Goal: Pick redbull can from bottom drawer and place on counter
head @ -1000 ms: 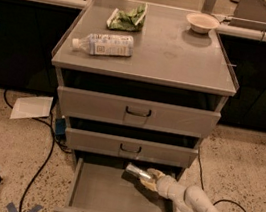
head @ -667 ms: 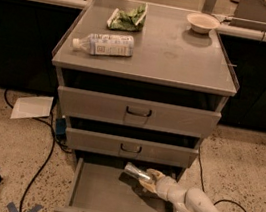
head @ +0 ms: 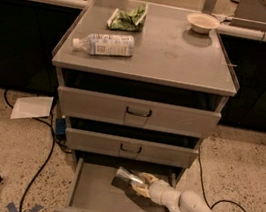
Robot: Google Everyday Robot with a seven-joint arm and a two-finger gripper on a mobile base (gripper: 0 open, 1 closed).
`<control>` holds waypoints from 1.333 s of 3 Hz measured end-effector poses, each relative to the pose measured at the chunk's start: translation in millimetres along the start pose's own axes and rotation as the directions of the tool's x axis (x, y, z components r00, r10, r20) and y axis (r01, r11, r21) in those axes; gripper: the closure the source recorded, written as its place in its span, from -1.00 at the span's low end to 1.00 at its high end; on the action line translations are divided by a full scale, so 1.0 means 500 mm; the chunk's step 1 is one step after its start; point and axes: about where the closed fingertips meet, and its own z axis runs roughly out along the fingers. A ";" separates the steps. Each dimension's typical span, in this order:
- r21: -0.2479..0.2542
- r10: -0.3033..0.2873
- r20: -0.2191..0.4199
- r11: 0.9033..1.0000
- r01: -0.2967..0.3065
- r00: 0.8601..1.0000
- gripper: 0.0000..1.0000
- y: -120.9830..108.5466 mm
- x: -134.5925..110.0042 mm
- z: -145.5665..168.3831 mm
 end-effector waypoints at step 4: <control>0.234 -0.348 0.119 0.920 0.314 0.930 1.00 0.027 -0.429 -0.238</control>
Offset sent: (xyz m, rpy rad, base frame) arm -0.0570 0.0119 0.2345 -0.1078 -0.3939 -0.0099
